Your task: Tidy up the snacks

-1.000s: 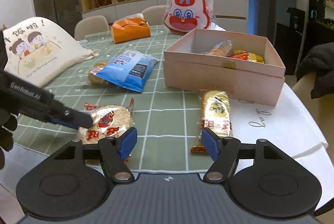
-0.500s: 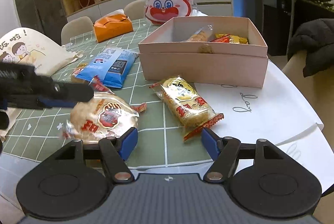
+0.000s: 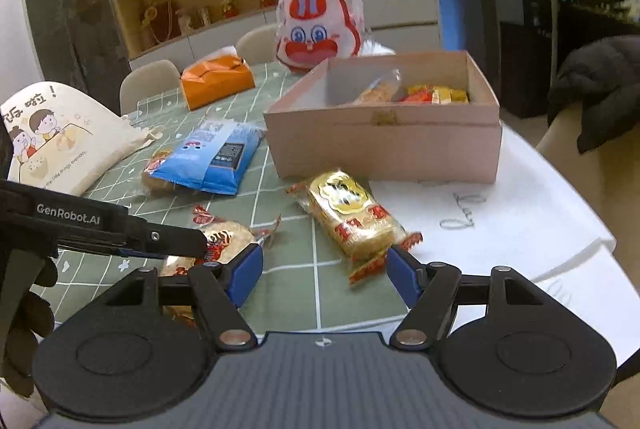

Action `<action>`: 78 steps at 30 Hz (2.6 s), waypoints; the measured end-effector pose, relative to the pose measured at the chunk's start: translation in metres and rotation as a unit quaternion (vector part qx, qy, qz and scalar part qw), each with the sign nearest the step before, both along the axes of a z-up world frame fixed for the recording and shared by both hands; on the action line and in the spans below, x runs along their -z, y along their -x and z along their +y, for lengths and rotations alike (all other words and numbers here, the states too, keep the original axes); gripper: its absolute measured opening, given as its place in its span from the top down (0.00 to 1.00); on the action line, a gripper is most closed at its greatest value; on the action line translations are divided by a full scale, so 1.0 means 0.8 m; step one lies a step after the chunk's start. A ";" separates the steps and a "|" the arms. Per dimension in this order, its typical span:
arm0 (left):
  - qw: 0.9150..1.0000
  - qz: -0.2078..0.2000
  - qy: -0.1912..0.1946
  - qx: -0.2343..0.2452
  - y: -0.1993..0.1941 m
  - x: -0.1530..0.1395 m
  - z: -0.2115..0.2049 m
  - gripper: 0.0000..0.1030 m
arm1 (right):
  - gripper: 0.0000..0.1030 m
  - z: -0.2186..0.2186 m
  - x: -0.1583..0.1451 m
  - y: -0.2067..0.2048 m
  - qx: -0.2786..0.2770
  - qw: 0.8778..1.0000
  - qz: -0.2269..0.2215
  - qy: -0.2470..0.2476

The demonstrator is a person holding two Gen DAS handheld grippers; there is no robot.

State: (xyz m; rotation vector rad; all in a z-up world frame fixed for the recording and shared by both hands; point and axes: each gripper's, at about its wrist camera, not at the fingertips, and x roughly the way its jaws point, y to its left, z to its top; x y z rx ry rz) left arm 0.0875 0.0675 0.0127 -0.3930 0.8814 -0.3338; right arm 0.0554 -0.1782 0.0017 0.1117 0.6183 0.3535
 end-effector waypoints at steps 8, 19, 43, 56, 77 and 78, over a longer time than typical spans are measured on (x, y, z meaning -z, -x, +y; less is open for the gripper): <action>1.000 -0.007 -0.002 -0.013 0.003 -0.007 0.014 0.55 | 0.31 0.014 0.003 -0.008 -0.014 0.999 0.019 0.030; 1.000 0.000 0.021 0.014 -0.004 0.003 -0.003 0.55 | 0.31 0.012 0.005 -0.009 -0.012 0.999 0.022 0.028; 0.993 -0.067 -0.011 0.095 -0.022 -0.010 -0.031 0.77 | 0.28 0.014 0.009 -0.010 0.002 0.998 0.032 0.045; 0.992 -0.036 0.116 -0.044 -0.024 -0.007 0.075 0.77 | 0.23 0.018 -0.016 -0.008 -0.001 0.997 -0.022 0.080; 0.997 -0.051 0.041 0.029 0.005 -0.023 0.028 0.77 | 0.23 -0.001 0.002 -0.040 0.011 0.993 0.044 0.112; 0.997 -0.051 0.052 0.011 0.004 -0.024 0.040 0.77 | 0.22 0.003 0.000 -0.041 0.017 0.992 0.035 0.123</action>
